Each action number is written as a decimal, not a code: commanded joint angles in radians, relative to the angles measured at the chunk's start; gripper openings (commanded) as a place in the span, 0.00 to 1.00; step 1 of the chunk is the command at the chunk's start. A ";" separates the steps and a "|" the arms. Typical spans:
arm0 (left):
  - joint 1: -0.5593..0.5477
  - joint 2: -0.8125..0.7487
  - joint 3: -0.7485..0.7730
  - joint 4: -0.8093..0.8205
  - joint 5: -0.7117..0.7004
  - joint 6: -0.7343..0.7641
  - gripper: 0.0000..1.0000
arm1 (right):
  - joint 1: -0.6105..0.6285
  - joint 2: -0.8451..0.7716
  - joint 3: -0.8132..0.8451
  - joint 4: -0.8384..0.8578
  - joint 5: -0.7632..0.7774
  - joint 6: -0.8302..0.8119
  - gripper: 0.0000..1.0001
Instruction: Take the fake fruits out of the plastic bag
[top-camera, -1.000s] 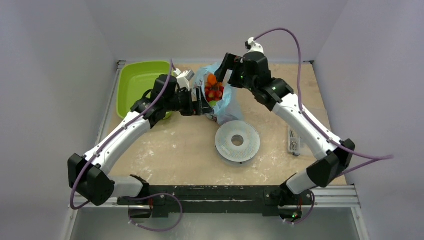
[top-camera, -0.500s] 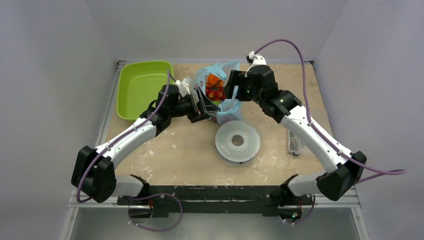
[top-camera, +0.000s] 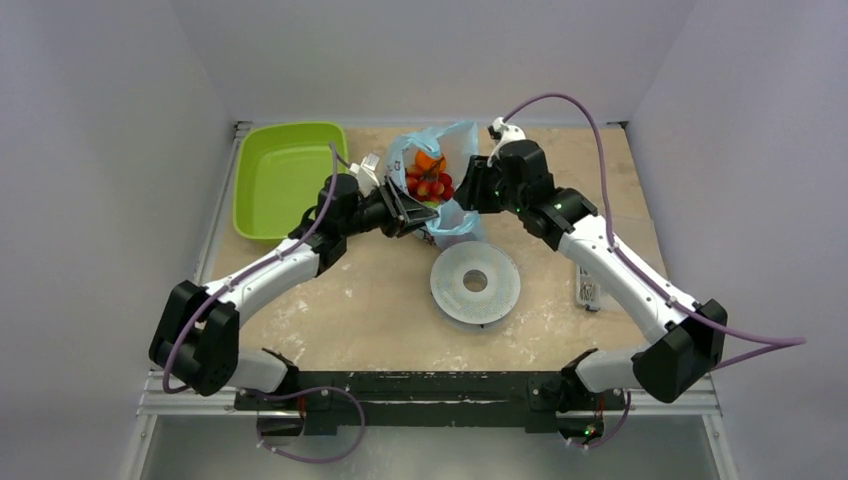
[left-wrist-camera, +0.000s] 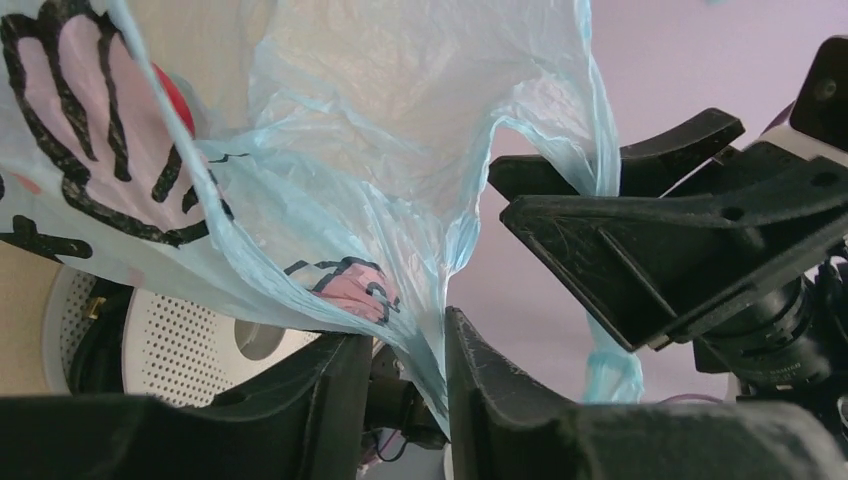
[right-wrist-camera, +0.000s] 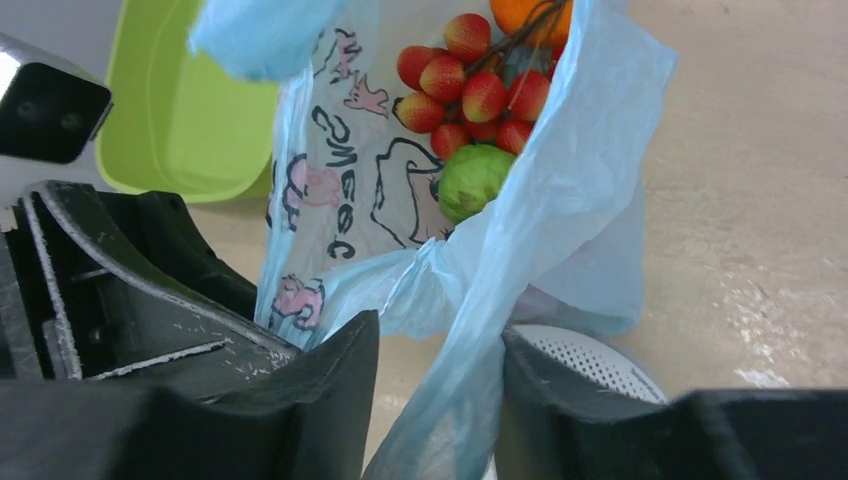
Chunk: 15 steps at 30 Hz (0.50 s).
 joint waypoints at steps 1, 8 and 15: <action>0.003 0.009 0.030 0.073 -0.036 0.035 0.28 | -0.100 -0.004 -0.047 0.156 -0.224 0.046 0.33; 0.099 0.131 0.218 0.120 0.007 0.131 0.00 | -0.228 0.135 -0.019 0.576 -0.594 0.260 0.00; 0.224 0.276 0.466 0.246 0.132 0.125 0.00 | -0.324 0.340 0.295 0.669 -0.641 0.326 0.00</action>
